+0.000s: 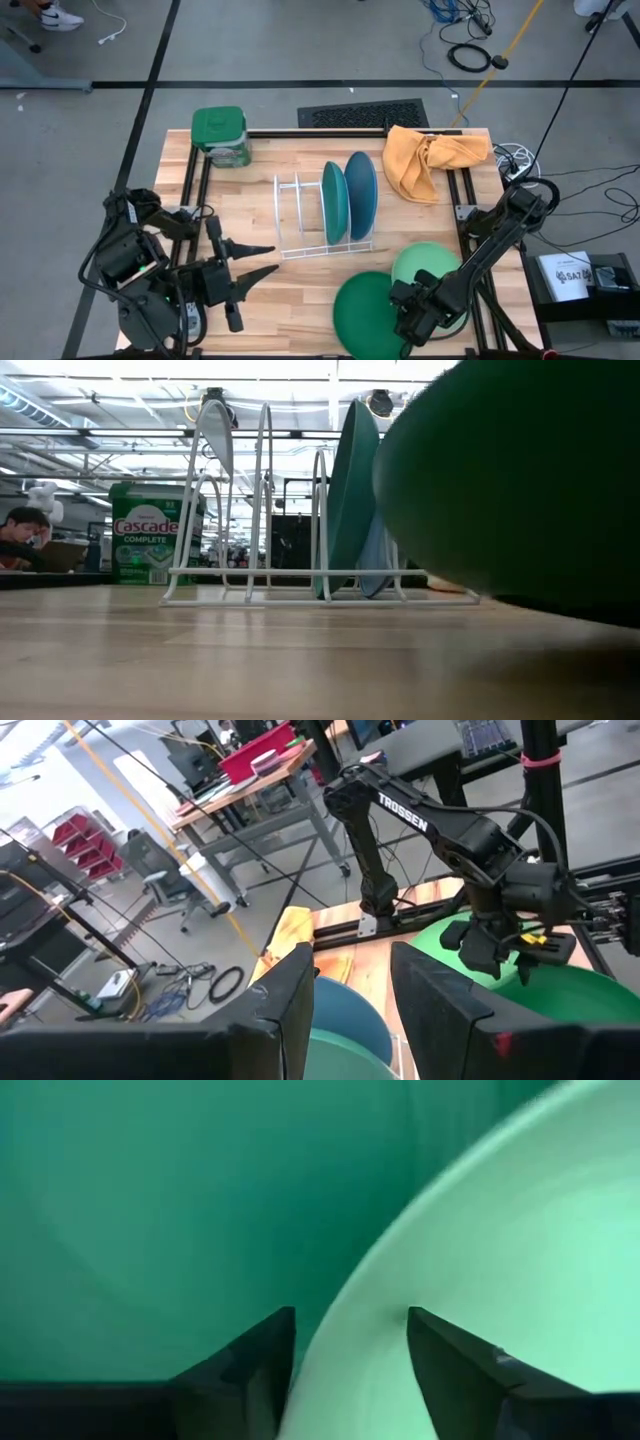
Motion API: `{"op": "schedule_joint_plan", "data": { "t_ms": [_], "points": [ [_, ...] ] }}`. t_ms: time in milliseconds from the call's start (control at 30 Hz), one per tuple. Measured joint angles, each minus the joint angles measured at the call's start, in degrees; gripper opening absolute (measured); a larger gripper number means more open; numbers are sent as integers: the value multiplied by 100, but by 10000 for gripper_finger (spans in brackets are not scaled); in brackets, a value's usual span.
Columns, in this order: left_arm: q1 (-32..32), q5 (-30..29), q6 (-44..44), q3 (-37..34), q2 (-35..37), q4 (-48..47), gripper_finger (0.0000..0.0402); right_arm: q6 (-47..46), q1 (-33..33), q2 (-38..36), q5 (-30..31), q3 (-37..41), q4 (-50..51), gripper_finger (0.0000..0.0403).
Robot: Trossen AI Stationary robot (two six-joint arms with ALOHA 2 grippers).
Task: Sort dishes
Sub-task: Put the light green plate into the dish rack
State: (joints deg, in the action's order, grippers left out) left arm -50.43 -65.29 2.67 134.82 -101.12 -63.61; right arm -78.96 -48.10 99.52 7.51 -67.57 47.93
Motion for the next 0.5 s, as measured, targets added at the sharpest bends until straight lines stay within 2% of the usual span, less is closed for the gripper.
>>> {"op": "schedule_joint_plan", "data": {
  "t_ms": [100,300,500],
  "points": [
    [0,2,-17,0,0,1,136,13,-4,49,-3,10,-56,138],
    [0,13,3,0,0,1,136,376,-1,-120,84,6,58,21],
    [0,28,134,0,0,1,136,487,-28,-517,54,-168,631,15]
  ]
}}
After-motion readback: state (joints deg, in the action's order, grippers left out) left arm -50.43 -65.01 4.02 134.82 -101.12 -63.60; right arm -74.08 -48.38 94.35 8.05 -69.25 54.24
